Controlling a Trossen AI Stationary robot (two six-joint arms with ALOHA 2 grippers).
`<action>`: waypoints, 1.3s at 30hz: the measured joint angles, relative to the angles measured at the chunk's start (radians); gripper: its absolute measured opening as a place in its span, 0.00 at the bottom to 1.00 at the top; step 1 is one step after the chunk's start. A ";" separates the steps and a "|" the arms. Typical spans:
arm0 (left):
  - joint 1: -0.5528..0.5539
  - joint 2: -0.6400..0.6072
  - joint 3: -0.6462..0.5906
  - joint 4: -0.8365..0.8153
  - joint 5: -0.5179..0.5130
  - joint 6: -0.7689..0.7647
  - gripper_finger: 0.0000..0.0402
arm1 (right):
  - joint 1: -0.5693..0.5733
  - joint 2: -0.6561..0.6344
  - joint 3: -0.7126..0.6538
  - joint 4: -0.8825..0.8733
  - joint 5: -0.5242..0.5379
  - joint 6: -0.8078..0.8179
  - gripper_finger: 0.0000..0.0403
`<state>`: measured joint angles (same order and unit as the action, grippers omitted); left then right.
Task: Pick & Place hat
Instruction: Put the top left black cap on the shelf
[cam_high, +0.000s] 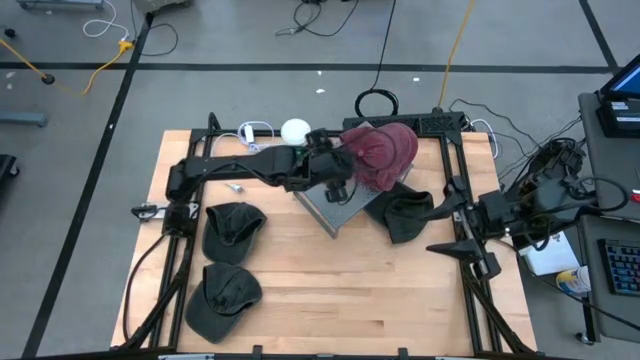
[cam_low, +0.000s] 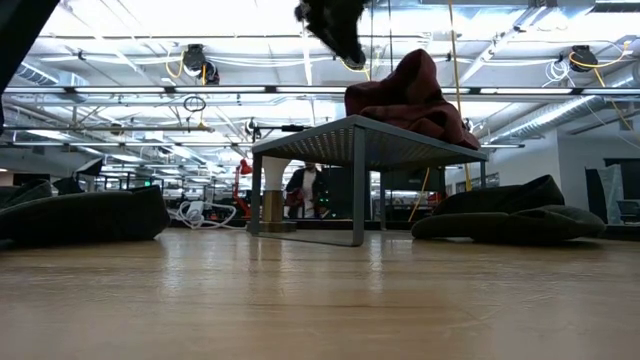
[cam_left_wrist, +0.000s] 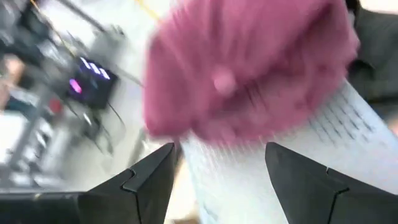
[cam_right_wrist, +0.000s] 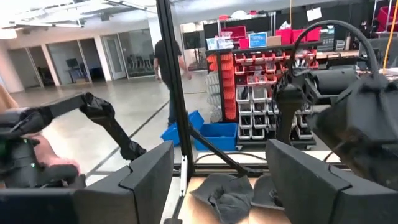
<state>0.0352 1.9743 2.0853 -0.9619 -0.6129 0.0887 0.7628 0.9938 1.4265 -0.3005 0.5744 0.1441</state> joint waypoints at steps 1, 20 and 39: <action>-0.004 -0.006 -0.001 -0.057 0.018 -0.050 0.63 | 0.000 0.002 0.000 -0.001 0.000 0.002 0.61; -0.151 -0.112 -0.019 -0.471 0.214 -0.531 0.63 | -0.004 0.011 0.000 -0.051 0.004 0.057 0.61; -0.357 -0.587 -0.439 -0.552 0.186 -1.368 0.63 | -0.005 0.017 -0.001 -0.065 0.111 0.050 0.61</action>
<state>-0.3215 1.3873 1.6468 -1.5144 -0.4270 -1.2791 0.7577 1.0103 1.4258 -0.3652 0.6852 0.1936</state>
